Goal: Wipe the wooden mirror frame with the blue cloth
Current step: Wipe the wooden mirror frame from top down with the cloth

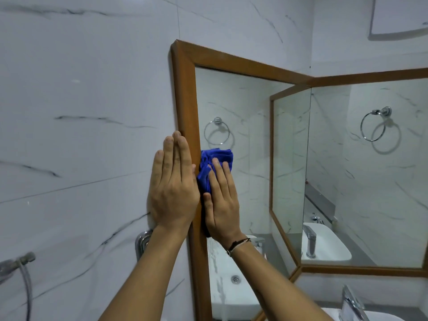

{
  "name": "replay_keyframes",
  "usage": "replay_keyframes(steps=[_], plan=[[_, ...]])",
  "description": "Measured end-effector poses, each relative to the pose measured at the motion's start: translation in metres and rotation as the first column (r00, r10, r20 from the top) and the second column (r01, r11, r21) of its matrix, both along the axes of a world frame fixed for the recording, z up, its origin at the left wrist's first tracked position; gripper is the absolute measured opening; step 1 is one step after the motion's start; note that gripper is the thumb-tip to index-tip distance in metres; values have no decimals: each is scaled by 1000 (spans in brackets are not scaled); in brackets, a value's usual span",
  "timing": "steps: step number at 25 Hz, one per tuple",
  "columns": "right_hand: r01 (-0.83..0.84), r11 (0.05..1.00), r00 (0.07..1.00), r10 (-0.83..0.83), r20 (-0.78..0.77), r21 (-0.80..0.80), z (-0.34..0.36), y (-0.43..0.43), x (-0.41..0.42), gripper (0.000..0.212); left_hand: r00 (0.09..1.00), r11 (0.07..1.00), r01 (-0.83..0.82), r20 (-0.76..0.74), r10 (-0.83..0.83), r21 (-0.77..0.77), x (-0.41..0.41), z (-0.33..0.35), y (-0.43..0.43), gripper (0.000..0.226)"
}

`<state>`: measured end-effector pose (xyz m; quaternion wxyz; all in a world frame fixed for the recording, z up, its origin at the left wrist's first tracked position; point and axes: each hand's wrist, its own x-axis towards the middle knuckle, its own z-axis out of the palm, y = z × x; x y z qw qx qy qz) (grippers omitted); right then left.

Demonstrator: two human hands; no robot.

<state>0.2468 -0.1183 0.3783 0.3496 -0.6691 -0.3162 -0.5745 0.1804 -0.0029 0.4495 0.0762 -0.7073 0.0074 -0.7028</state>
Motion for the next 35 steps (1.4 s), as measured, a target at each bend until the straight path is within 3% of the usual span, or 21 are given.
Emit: replay_keyframes(steps=[11, 13, 16, 20, 26, 31, 35], plan=[[24, 998, 962, -41, -268, -65, -180, -7, -19, 63, 999, 999, 46, 0, -46, -18, 3, -15, 1, 60], [10, 999, 914, 9, -406, 46, -214, 1, -29, 66, 999, 999, 50, 7, -50, -16, 4, -19, 0, 60], [32, 942, 809, 172, -562, 335, -234, 17, -39, 72, 999, 999, 49, 2, -49, -12, 5, -23, 1, 61], [95, 895, 809, 186, -558, 437, -216, 20, -31, 68, 999, 999, 49, 11, -48, -18, 7, -25, 0, 61], [-10, 903, 869, 220, -443, 429, -185, 22, -32, 65, 1000, 1000, 21, 15, -21, -15, 8, -27, -3, 59], [-88, 982, 957, 129, -259, 165, -166, 20, -24, 64, 999, 999, 38, 23, -37, -33, 5, -27, -5, 57], [-72, 997, 963, 79, -257, 35, -196, 9, -25, 66, 999, 998, 50, -4, -50, -48, 4, -36, -5, 57]])
